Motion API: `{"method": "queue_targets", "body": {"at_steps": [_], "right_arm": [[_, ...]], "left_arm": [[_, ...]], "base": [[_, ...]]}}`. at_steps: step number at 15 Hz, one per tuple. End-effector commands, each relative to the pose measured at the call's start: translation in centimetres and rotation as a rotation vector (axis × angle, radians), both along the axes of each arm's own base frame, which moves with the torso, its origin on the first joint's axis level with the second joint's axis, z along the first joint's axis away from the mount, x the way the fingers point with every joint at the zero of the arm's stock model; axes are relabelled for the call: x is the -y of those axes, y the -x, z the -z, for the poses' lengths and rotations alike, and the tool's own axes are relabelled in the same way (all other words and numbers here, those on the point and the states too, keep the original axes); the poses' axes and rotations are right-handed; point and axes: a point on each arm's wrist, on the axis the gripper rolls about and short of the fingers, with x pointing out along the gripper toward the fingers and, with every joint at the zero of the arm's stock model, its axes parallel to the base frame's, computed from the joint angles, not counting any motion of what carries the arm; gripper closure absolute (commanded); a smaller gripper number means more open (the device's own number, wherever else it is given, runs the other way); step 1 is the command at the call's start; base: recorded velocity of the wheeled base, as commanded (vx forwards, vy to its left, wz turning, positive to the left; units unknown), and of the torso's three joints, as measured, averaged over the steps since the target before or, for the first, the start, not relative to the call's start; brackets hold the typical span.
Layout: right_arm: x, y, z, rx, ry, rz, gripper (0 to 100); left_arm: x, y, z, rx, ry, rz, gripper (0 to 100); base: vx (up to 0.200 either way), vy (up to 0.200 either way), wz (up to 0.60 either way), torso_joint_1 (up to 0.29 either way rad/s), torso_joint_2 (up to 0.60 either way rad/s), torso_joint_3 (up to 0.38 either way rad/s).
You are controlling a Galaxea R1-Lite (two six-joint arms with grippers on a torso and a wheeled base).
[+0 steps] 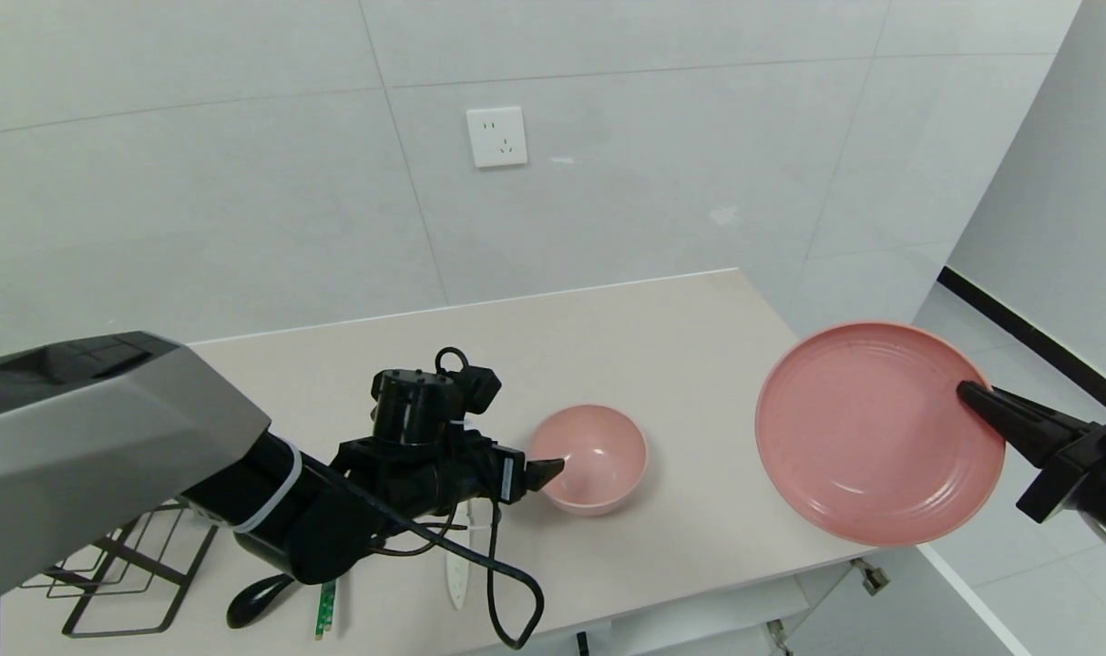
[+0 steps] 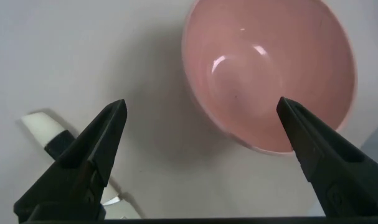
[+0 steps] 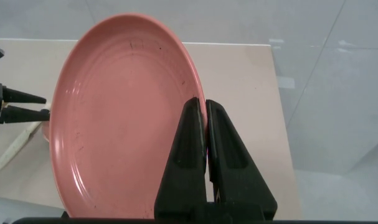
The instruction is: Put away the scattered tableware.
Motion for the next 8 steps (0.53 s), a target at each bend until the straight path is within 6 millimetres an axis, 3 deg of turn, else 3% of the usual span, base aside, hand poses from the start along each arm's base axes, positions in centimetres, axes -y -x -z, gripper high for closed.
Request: {"method": "queue_targets", "body": {"at_steps": [1,8], "right_arm": [[0.0,0.0,0.0,-0.001,0.000,-0.001,100],[0.0,0.0,0.0,-0.001,0.000,-0.001,100]], "left_arm": [[0.3,-0.3,0.1,0.000,0.004,0.002,0],[1.5,-2.3,3.5,-0.045,-0.014,0.008,0]], "base": [[0.000,0.000,0.00,0.000,0.00,0.000],[0.000,0.000,0.00,0.000,0.00,0.000]]}}
